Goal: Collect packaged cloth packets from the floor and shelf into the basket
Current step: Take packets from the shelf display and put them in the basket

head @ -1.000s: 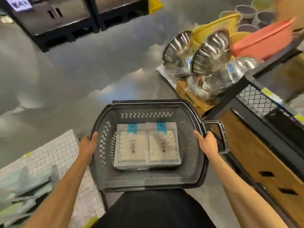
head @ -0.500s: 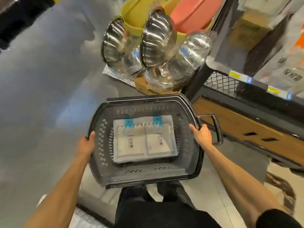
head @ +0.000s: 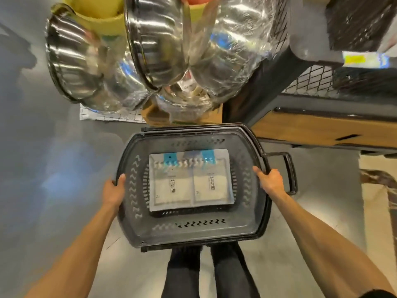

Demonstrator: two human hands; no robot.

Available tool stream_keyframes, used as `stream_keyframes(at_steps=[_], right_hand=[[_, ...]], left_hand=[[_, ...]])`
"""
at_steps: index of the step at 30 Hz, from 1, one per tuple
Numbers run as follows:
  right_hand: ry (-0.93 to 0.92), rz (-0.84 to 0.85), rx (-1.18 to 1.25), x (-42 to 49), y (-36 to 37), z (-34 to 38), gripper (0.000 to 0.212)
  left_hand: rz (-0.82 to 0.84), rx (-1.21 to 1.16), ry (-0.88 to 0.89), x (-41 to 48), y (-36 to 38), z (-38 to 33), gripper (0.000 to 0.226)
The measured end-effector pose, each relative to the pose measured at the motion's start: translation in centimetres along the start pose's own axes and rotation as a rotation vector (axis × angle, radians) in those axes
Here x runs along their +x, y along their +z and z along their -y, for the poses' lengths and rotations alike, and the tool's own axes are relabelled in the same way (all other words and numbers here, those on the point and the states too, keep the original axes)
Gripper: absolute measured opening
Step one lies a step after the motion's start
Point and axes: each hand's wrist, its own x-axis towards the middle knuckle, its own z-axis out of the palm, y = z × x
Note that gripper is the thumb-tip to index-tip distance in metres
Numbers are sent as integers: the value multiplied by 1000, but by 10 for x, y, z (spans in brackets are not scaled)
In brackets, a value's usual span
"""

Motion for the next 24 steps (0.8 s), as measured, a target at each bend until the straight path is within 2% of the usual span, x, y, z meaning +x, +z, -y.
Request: stream_keyframes(at_steps=[1, 4, 6, 8, 9, 12, 16, 24], right_hand=[[8, 0, 16, 14, 11, 0, 71], [28, 0, 51, 60, 41, -9, 106], [38, 6, 84, 87, 59, -16, 103], [16, -16, 110, 109, 71, -17, 109], [5, -25, 111, 119, 75, -17, 107], [30, -58, 54, 144, 84, -20, 75], [25, -44, 5, 160, 94, -25, 55], [38, -11, 19, 183, 111, -30, 59]], left_hand=[[2, 39, 14, 21, 10, -2, 47], [23, 95, 71, 71, 42, -6, 45], [30, 107, 108, 104, 63, -6, 44], [29, 123, 155, 133, 85, -4, 44], [25, 139, 174, 143, 95, -4, 45], [24, 155, 187, 164, 118, -8, 46], [13, 173, 174, 179, 133, -2, 45], [11, 163, 129, 193, 142, 8, 57]])
